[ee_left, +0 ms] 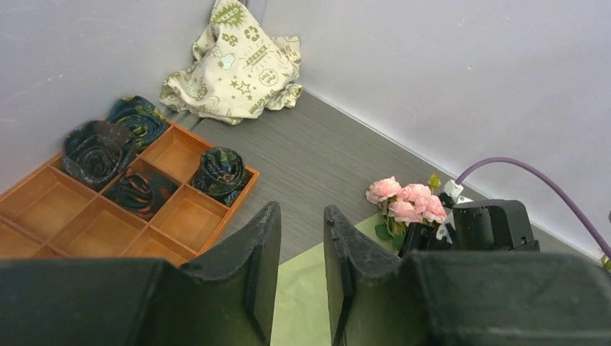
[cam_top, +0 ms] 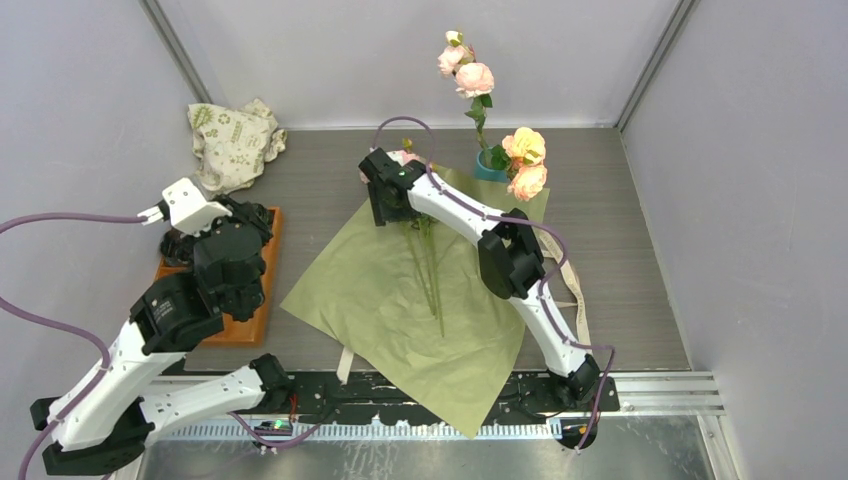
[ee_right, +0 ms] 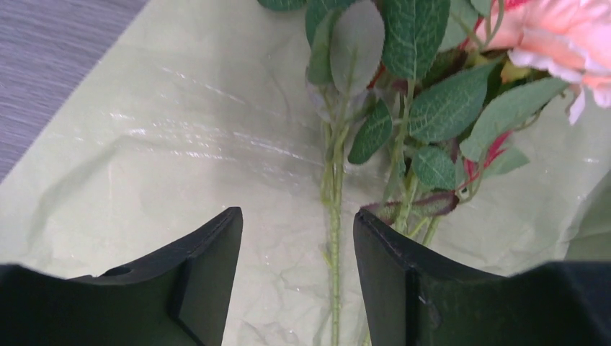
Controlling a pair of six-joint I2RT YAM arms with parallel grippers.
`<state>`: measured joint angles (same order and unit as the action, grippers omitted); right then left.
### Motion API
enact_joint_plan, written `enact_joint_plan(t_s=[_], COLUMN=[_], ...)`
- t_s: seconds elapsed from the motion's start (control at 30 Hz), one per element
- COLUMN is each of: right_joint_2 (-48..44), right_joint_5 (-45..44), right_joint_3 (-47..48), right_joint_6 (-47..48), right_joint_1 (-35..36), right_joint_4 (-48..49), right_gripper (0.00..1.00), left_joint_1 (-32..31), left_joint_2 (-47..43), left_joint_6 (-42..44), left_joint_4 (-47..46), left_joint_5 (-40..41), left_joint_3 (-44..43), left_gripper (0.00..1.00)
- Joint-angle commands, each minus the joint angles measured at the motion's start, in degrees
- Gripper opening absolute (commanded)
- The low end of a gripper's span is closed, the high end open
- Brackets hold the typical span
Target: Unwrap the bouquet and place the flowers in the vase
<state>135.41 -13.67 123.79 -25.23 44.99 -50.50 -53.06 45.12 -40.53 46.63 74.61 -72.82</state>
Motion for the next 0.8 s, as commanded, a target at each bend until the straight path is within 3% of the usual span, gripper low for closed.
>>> enact_joint_plan(t_s=[0.0, 0.3, 0.53, 0.77], right_joint_2=[2.4, 7.07, 11.05, 10.96], right_joint_5=[0.22, 0.06, 1.34, 2.78], right_joint_3=[5.97, 10.92, 17.06, 15.11], right_joint_6=[1.11, 1.46, 1.38, 1.07], right_joint_1=[-1.19, -3.01, -4.4, -4.42], right_joint_4=[-1.71, -2.77, -4.02, -2.38], right_gripper=[0.63, 0.62, 0.47, 0.39], left_joint_1=[0.2, 0.15, 0.15, 0.16], left_joint_2=[0.27, 1.49, 3.63, 1.81], left_joint_6=[-0.68, 1.22, 5.11, 2.89], left_joint_4=[-0.47, -2.94, -5.34, -3.55], left_joint_5=[2.02, 2.38, 1.66, 1.07], left_joint_3=[0.48, 0.57, -1.49, 0.03], left_gripper=[0.3, 0.3, 0.3, 0.3])
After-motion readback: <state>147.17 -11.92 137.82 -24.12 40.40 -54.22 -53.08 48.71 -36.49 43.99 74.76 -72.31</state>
